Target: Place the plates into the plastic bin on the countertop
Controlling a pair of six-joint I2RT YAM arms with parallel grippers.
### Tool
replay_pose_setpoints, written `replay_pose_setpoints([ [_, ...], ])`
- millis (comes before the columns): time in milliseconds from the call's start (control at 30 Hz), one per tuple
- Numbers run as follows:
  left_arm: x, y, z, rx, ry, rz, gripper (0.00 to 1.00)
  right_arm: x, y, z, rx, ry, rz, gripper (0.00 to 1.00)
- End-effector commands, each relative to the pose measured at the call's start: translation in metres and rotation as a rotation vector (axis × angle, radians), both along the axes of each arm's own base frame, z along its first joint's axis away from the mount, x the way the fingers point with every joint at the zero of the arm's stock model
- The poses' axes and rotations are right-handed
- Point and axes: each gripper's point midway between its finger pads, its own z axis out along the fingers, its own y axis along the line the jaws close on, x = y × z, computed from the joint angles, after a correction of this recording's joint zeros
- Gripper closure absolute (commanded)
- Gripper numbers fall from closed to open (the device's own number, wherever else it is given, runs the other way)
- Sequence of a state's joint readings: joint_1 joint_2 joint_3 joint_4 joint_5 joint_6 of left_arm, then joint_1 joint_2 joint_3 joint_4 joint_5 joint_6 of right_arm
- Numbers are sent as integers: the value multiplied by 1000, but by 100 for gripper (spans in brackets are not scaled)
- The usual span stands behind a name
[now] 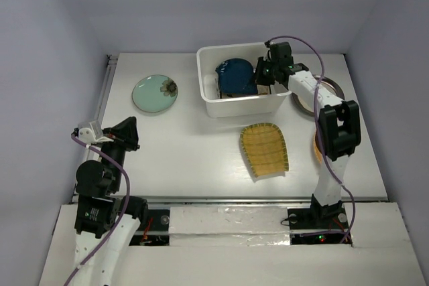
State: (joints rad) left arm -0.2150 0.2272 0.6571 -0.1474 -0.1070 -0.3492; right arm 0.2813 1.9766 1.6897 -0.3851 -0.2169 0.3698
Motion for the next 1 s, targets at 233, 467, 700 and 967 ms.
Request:
replay_pose_setpoints([
  [233, -2, -3, 19, -9, -48, -15, 91, 27, 12, 40, 59, -137, 0, 100],
  [467, 5, -5, 12, -2, -12, -19, 88, 26, 10, 13, 36, -86, -4, 95],
  [700, 12, -9, 5, -7, 32, -32, 85, 27, 3, 3, 1, -68, -37, 85],
  [967, 32, -12, -14, -10, 157, -22, 78, 26, -1, 27, 17, -114, -65, 53],
])
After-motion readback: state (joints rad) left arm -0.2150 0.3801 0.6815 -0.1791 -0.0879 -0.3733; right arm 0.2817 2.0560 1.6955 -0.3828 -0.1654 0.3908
